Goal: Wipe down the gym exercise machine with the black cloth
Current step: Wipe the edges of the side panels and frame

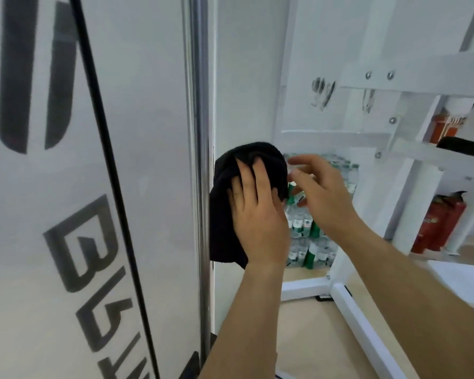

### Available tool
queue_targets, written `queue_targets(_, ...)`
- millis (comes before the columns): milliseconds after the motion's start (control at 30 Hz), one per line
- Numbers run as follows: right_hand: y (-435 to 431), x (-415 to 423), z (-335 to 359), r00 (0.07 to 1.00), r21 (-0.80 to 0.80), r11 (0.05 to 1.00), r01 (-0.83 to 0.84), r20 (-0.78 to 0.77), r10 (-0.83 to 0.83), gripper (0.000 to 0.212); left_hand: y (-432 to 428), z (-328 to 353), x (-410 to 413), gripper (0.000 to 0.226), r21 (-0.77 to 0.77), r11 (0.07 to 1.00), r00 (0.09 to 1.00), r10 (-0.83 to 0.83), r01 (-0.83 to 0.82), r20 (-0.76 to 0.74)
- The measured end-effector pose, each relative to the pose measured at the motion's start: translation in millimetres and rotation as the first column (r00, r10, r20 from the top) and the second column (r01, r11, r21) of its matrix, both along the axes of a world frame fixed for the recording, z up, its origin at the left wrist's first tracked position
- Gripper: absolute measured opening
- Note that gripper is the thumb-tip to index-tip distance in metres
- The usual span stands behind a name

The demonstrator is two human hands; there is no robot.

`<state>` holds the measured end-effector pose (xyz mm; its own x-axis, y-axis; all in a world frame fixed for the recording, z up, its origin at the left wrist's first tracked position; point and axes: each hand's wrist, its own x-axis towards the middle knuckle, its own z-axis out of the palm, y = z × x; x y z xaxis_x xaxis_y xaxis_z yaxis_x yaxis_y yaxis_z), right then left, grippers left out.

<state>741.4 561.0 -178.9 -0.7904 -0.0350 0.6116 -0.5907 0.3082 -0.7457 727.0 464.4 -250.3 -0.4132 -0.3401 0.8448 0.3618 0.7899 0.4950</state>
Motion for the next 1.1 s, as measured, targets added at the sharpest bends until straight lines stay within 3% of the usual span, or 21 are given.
queue_targets(33, -3, 4, 1, 1.0, -0.019, 1.0, -0.02, 0.004, 0.02, 0.006, 0, -2, 5, 0.063, 0.01, 1.0, 1.0, -0.018, 0.018, -0.002)
queue_targets(100, -11, 9, 4, 0.999, 0.008, 1.0, -0.015, -0.029, 0.015, 0.014, 0, 0, 17, 0.063, 0.04, 0.998, 0.999, -0.044, 0.044, -0.007)
queue_targets(267, -23, 7, 13, 0.991, 0.083, 0.99, 0.117, -0.079, -0.11, 0.013, -10, 3, 33, 0.066, 0.16, 0.981, 0.993, -0.1, 0.108, -0.056)
queue_targets(400, -22, 5, 18, 0.99, 0.104, 0.986, 0.133, -0.07, -0.126, 0.013, -14, -4, 22, 0.045, 0.03, 0.987, 0.982, 0.161, -0.159, -0.098)
queue_targets(467, -20, 4, 20, 0.991, 0.113, 0.986, 0.123, -0.063, -0.116, 0.012, -11, -3, 18, 0.038, 0.027, 0.979, 0.972, 0.204, -0.203, -0.115)
queue_targets(600, -19, 4, 22, 0.994, 0.124, 0.988, 0.096, -0.055, -0.089, 0.014, -7, 3, 13, 0.054, -0.036, 0.996, 0.988, -0.086, 0.082, -0.128)
queue_targets(667, -17, 6, 21, 0.997, 0.12, 0.991, 0.063, -0.046, -0.058, 0.015, -7, 8, 9, 0.065, -0.015, 0.989, 0.985, -0.145, 0.144, -0.088)
queue_targets(767, -10, 6, 17, 1.0, 0.008, 1.0, -0.003, 0.003, 0.003, 0.023, -5, 21, -1, 0.067, -0.039, 0.999, 0.998, -0.031, 0.029, -0.046)
queue_targets(833, 0, 2, 13, 0.999, -0.033, 0.999, 0.042, 0.001, -0.042, 0.024, -4, 40, -6, 0.068, -0.03, 0.999, 0.998, 0.044, -0.046, -0.043)
queue_targets(967, 18, -10, -2, 0.988, -0.041, 0.988, 0.149, 0.034, -0.148, 0.022, -2, 61, -15, 0.065, -0.024, 0.985, 0.983, 0.167, -0.17, -0.074)
queue_targets(1100, 20, -17, -36, 0.982, 0.026, 0.985, 0.168, 0.087, -0.17, 0.023, 4, 24, -19, 0.064, 0.009, 0.968, 0.966, 0.253, -0.252, -0.049)
